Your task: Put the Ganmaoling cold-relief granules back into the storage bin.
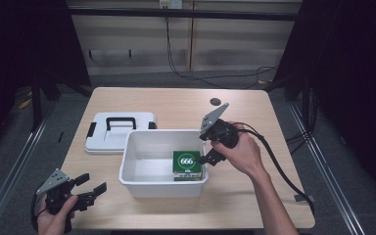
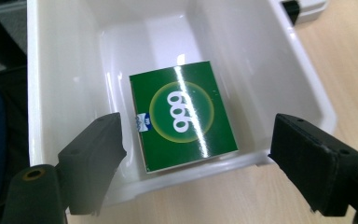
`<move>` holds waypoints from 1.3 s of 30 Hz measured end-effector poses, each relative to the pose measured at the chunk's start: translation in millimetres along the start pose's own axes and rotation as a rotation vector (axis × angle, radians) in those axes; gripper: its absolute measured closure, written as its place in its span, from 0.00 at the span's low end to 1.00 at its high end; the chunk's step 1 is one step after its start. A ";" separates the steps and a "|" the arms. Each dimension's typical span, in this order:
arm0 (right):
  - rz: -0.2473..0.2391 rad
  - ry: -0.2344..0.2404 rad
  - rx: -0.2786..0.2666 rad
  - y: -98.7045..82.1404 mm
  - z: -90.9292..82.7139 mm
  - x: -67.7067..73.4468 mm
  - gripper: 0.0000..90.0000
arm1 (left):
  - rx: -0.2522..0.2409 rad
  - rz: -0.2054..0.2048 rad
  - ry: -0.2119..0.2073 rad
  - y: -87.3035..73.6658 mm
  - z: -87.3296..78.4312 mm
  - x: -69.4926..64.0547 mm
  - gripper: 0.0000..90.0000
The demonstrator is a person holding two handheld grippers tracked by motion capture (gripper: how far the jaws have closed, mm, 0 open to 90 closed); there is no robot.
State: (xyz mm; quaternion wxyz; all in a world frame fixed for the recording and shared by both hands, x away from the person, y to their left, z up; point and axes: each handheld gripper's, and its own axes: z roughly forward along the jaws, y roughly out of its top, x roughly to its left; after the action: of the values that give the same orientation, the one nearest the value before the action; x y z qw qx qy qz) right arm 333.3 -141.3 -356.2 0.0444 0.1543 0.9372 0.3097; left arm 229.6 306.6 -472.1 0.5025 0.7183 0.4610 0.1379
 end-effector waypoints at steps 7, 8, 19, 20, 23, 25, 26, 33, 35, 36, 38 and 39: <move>0.040 -0.036 -0.073 -18.9 -16.4 1.9 0.18 | 0.011 0.018 -0.006 0.3 0.9 -1.7 0.19; 0.044 -0.049 -0.081 -22.1 -18.7 2.3 0.18 | 0.010 0.017 -0.006 0.4 1.0 -1.7 0.19; 0.105 -0.121 -0.115 -55.3 -37.8 8.1 0.18 | 0.007 -0.001 -0.009 -0.5 0.2 -1.9 0.19; 0.107 -0.128 -0.123 -58.3 -39.0 9.3 0.18 | 0.003 -0.009 -0.013 -0.7 0.3 -2.5 0.19; 0.114 -0.135 -0.120 -66.4 -41.1 14.0 0.18 | 0.016 0.024 -0.008 -0.1 0.8 -4.8 0.19; 0.121 -0.143 -0.115 -71.8 -42.2 17.2 0.18 | 0.019 0.025 -0.009 0.2 1.9 -5.3 0.19; 0.127 -0.150 -0.107 -74.3 -42.7 18.2 0.18 | 0.022 0.030 -0.005 0.2 2.0 -5.0 0.19; 0.167 -0.193 -0.115 -97.5 -41.3 25.2 0.17 | 0.002 0.011 0.018 0.6 -0.2 -0.6 0.19; 0.182 -0.214 -0.116 -105.3 -40.1 27.9 0.17 | 0.004 0.007 0.016 0.6 0.0 1.0 0.19; 0.183 -0.212 -0.115 -109.0 -39.7 28.1 0.17 | 0.007 0.012 0.020 0.8 0.3 1.6 0.19; 0.200 -0.233 -0.114 -116.1 -39.2 29.0 0.17 | 0.006 0.009 0.018 1.1 1.0 1.8 0.19; 0.208 -0.240 -0.119 -119.5 -39.1 30.1 0.17 | 0.006 0.010 0.018 1.1 0.9 2.0 0.19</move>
State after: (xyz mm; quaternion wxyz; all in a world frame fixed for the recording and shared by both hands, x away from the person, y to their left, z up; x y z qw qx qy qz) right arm 266.5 -244.9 -395.5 0.1329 0.2836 0.8841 0.3468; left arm 231.9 307.6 -472.1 0.4955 0.7208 0.4623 0.1454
